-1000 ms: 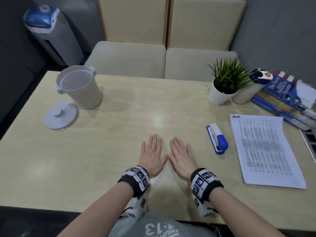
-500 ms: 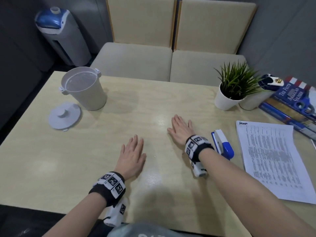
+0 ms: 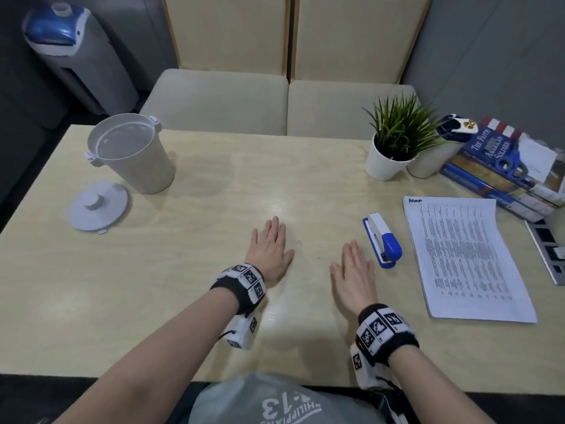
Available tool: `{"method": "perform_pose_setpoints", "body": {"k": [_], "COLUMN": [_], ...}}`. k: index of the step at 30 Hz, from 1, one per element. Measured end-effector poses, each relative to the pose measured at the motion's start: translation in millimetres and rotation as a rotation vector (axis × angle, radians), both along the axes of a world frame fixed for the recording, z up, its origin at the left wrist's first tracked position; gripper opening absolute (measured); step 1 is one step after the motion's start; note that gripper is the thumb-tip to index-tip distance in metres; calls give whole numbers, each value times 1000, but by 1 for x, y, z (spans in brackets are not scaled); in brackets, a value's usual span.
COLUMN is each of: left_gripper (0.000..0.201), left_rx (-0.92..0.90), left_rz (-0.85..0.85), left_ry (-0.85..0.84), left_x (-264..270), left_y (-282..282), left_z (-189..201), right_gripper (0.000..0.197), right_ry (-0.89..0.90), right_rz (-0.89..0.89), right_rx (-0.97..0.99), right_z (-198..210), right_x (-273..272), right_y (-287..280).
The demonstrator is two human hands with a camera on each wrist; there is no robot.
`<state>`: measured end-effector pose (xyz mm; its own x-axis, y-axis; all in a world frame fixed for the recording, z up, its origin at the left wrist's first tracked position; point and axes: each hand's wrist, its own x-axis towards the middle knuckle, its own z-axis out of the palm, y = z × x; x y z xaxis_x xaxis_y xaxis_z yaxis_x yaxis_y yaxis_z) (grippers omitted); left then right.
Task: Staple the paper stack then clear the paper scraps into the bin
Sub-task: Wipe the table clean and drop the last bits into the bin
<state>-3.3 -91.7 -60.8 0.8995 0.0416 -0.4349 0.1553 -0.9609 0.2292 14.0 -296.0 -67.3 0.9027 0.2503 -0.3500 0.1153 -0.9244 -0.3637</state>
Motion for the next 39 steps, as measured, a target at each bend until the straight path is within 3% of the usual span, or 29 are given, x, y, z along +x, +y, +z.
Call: {"method": "perform_pose_setpoints", "body": {"k": [3, 9, 13, 15, 17, 20, 24, 28, 31, 35, 39], "left_gripper": [73, 62, 60, 63, 70, 77, 82, 81, 72, 47, 47], "left_rx": [23, 2, -5, 17, 40, 70, 98, 60, -13, -96, -175], "left_rz": [6, -136, 171, 326, 374, 292, 159, 40, -34, 197, 372], "left_ry": [53, 21, -134, -95, 3, 59, 78, 73, 12, -276, -246], "left_x": [-2, -15, -44, -59, -68, -75, -72, -59, -51, -54, -59], "left_y": [-16, -18, 17, 32, 36, 26, 7, -10, -14, 6, 25], "left_z": [-9, 2, 9, 7, 3, -4, -11, -15, -5, 8, 2], "right_gripper": [64, 57, 45, 50, 57, 56, 64, 64, 53, 49, 61], "right_ry": [3, -55, -227, -196, -171, -148, -122, -56, -159, -157, -97], "right_rz": [81, 280, -10, -5, 106, 216, 135, 303, 251, 25, 90], "right_rx": [-72, -45, -25, -53, -82, -76, -136, -125, -38, 96, 70], "right_z": [-6, -5, -2, -1, -3, -3, 0, -2, 1, 2, 1], "right_x": [-13, -24, -15, -22, -32, -42, -42, -42, -24, 14, 31], "right_y": [12, 33, 32, 36, 42, 44, 30, 33, 41, 38, 44]}}
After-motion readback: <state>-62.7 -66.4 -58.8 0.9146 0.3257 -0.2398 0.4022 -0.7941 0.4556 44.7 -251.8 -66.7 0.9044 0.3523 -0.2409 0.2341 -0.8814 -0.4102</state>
